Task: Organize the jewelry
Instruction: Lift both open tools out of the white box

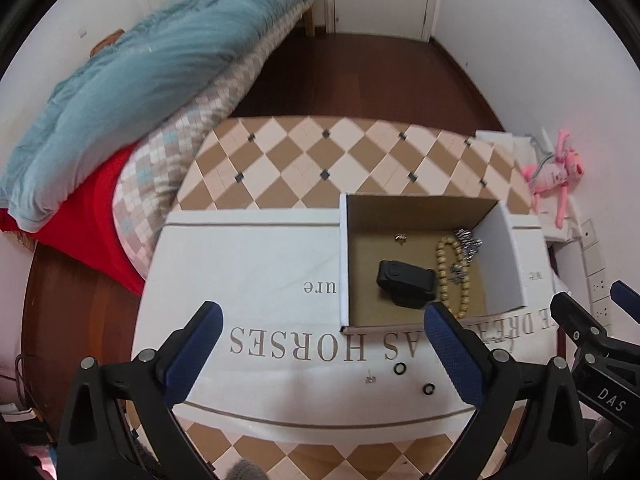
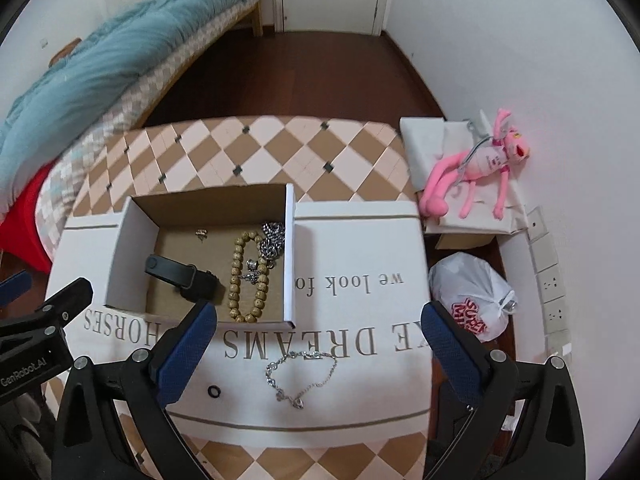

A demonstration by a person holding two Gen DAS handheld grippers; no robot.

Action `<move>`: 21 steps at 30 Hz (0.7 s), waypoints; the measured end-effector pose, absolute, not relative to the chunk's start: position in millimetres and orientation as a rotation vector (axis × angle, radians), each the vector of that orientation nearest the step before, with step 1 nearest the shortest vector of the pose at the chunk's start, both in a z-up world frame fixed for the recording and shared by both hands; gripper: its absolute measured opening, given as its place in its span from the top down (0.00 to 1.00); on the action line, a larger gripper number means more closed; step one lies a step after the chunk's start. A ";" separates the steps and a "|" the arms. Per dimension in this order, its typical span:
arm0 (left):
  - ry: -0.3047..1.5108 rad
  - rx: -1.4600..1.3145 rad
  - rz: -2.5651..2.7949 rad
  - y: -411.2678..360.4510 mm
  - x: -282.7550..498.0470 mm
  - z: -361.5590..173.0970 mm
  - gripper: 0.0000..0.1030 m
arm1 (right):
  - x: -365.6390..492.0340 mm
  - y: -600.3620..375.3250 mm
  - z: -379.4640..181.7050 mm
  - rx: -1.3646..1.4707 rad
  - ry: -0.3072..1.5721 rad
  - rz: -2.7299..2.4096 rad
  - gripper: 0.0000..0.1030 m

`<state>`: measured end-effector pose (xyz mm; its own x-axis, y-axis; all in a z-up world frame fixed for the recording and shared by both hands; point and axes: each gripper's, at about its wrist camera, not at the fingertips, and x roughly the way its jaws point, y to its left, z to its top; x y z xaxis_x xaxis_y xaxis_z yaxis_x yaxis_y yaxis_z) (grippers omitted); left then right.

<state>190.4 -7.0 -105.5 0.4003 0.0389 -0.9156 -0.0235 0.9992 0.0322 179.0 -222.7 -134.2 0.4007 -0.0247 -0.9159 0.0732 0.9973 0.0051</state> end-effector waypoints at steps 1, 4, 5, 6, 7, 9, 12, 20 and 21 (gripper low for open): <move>1.147 0.010 0.037 -6.4 186.6 -99.5 0.00 | 173.9 -223.0 -127.0 0.048 1.140 -0.064 0.00; 1.116 -0.003 0.027 -5.2 175.9 -82.0 0.00 | 161.2 -222.7 -105.9 0.042 1.092 -0.066 0.00; 1.106 -0.007 0.025 -5.9 171.6 -75.8 0.00 | 157.9 -222.3 -99.9 0.042 1.080 -0.066 0.00; 1.096 -0.008 0.022 -6.3 168.1 -69.8 0.00 | 153.6 -221.7 -92.9 0.041 1.065 -0.066 0.00; 1.085 -0.008 0.018 -6.3 164.2 -64.4 0.00 | 150.0 -221.2 -86.8 0.045 1.053 -0.063 0.00; 1.067 -0.010 0.011 -7.0 157.0 -53.8 0.00 | 142.3 -220.3 -74.9 0.050 1.034 -0.059 0.00; 1.044 -0.005 -0.001 -8.2 147.2 -41.4 0.00 | 130.5 -220.0 -58.1 0.061 0.999 -0.054 0.00; 1.049 0.002 0.074 -3.9 130.5 -36.5 0.00 | 109.5 -231.2 -41.1 0.165 0.984 -0.016 0.00; 1.055 0.005 0.077 -3.4 128.9 -42.8 0.00 | 108.0 -233.6 -45.5 0.178 0.995 -0.017 0.00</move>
<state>128.9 -3.4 -42.8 0.4910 0.0660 -0.8686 -0.0608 0.9973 0.0414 108.0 -233.6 -45.5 0.5455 0.0667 -0.8354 0.0954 0.9854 0.1410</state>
